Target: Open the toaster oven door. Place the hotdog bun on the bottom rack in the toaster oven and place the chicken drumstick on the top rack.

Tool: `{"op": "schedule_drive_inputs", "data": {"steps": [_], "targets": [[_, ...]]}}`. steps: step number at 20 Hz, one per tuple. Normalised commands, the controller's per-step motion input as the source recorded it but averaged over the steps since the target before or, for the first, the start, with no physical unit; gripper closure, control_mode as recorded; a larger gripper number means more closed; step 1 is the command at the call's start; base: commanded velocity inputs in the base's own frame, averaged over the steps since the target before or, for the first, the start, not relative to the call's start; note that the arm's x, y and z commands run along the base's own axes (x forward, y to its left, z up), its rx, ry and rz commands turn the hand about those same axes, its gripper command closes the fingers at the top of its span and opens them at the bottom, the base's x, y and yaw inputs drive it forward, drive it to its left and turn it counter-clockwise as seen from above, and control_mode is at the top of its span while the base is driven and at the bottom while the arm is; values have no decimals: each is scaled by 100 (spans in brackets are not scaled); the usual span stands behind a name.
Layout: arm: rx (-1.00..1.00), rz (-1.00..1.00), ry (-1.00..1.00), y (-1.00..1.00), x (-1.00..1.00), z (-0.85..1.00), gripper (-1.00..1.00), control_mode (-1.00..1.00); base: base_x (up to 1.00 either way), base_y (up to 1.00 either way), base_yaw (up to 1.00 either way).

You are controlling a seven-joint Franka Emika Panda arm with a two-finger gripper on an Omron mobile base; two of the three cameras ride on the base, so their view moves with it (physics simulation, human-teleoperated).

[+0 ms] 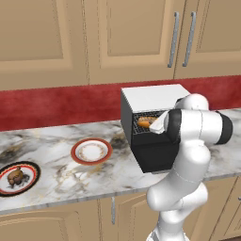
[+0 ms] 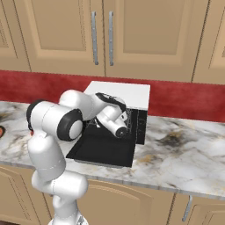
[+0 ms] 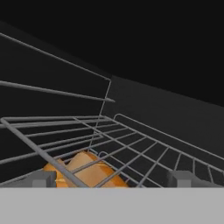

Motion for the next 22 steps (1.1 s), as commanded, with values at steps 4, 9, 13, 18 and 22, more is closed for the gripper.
{"op": "schedule_drive_inputs", "data": {"steps": [4,9,13,18,22], "targets": [[0,0,0,14,21,-35,-100,-100,0,0,0],[0,0,0,2,41,-11,-100,-100,0,0,0],[0,0,2,6,17,-25,-100,-100,0,0,0],[-3,0,-4,5,2,-34,-100,-100,0,0,0],[-1,0,-12,9,13,-29,-100,-100,0,0,0]]}}
